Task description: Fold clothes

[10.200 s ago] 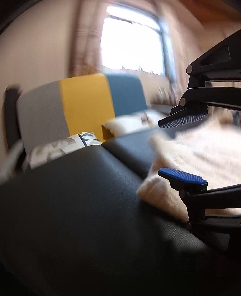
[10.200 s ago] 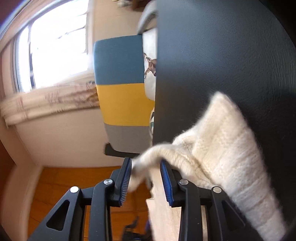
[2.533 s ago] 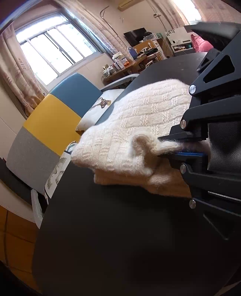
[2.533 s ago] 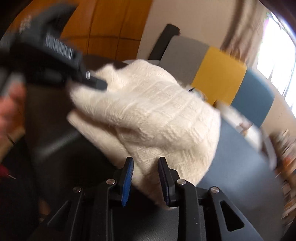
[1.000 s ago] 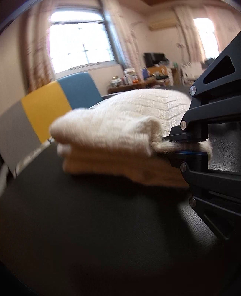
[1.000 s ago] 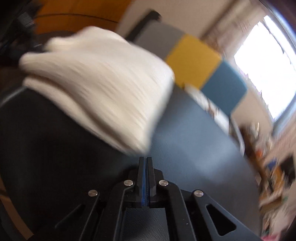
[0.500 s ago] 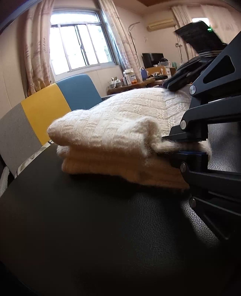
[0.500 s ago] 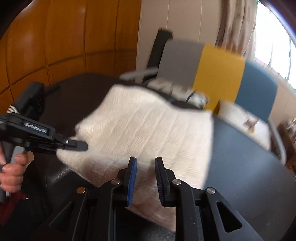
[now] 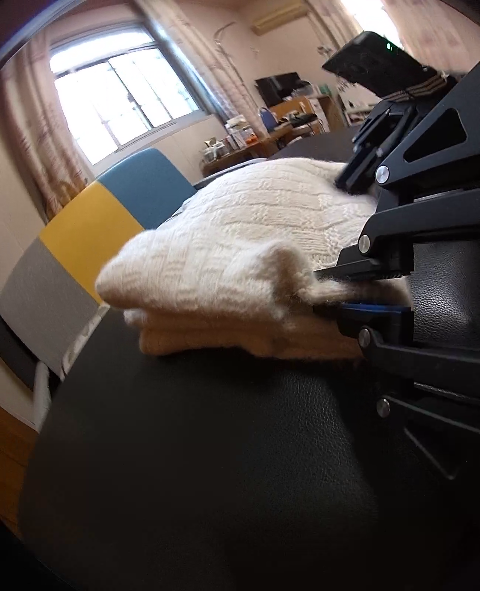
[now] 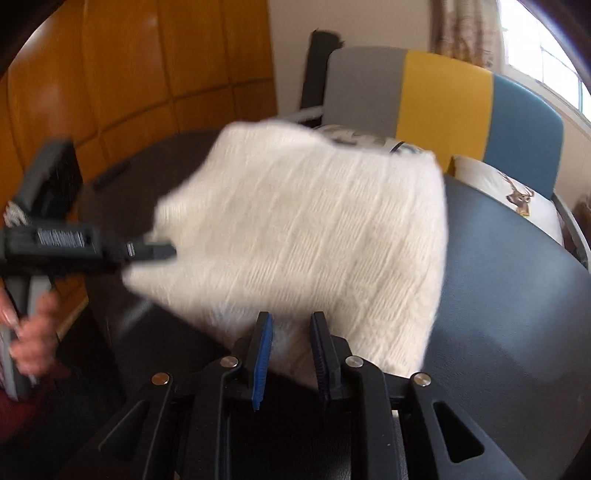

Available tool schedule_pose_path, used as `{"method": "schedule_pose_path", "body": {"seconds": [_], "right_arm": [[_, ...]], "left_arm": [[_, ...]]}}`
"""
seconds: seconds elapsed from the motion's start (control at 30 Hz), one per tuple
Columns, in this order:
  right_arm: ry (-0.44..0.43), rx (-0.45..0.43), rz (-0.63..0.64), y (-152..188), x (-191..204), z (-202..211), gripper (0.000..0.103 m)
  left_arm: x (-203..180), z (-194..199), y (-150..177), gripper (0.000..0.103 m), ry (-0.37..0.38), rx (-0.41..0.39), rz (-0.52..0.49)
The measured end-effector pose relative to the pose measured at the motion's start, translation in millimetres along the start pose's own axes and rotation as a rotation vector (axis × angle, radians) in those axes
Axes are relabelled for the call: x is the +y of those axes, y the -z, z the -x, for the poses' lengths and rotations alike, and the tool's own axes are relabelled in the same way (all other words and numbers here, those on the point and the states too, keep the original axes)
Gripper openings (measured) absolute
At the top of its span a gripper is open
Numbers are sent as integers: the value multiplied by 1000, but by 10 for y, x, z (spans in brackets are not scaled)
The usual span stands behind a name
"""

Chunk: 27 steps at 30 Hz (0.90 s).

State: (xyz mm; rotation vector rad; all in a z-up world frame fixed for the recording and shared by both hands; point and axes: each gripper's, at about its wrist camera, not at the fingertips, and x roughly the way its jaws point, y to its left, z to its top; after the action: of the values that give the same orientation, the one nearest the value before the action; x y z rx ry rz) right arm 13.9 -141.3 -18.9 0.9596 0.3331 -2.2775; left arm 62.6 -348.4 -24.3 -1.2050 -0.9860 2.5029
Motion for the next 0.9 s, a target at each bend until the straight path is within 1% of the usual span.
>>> {"method": "schedule_pose_path", "body": {"seconds": [0.07, 0.13, 0.2, 0.23, 0.3, 0.33, 0.37, 0.43, 0.47, 0.5, 0.57, 0.63, 0.67, 0.77, 0.83, 0.9], "right_arm": [[8, 3, 26, 21, 25, 7, 21], [4, 9, 14, -7, 12, 29, 22], [-7, 11, -10, -12, -14, 37, 22], [-13, 12, -22, -15, -27, 42, 22], [-22, 11, -45, -9, -52, 40, 23], [-23, 10, -50, -2, -54, 40, 23], [-24, 8, -55, 6, -56, 40, 23], [-22, 9, -57, 24, -39, 44, 23], [-17, 12, -51, 37, -8, 50, 23], [-12, 15, -44, 50, 22, 57, 23], [-4, 21, -33, 72, 60, 65, 23], [-4, 21, -34, 86, 36, 51, 23], [-7, 20, -43, 97, 9, 34, 23], [-14, 19, -64, 74, -42, -16, 23], [-19, 21, -65, 16, -62, -24, 23], [-30, 22, -51, -54, -69, 42, 23]], "left_arm": [[-47, 51, 15, 11, -4, -17, -3], [-84, 161, 30, 11, -11, -52, -7], [-207, 294, 67, 11, -52, -95, -56], [-294, 351, 74, 11, -61, -118, -85], [-548, 403, 42, 11, -31, -154, -147], [-674, 401, 25, 11, -9, -164, -175], [-801, 321, -3, 11, -9, -157, -210], [-1054, 135, -64, 11, -16, -137, -285], [-1097, 7, -104, 11, -33, -126, -311], [-1079, -100, -168, 11, -60, -108, -320], [-954, -351, -299, 11, -116, -74, -270], [-692, -420, -354, 9, -118, -69, -214], [-557, -447, -379, 6, -117, -68, -185], [-315, -549, -304, 4, -99, -48, -179], [-303, -524, -226, 4, -108, -75, -221], [-292, -535, -222, 4, -97, -79, -203]]}}
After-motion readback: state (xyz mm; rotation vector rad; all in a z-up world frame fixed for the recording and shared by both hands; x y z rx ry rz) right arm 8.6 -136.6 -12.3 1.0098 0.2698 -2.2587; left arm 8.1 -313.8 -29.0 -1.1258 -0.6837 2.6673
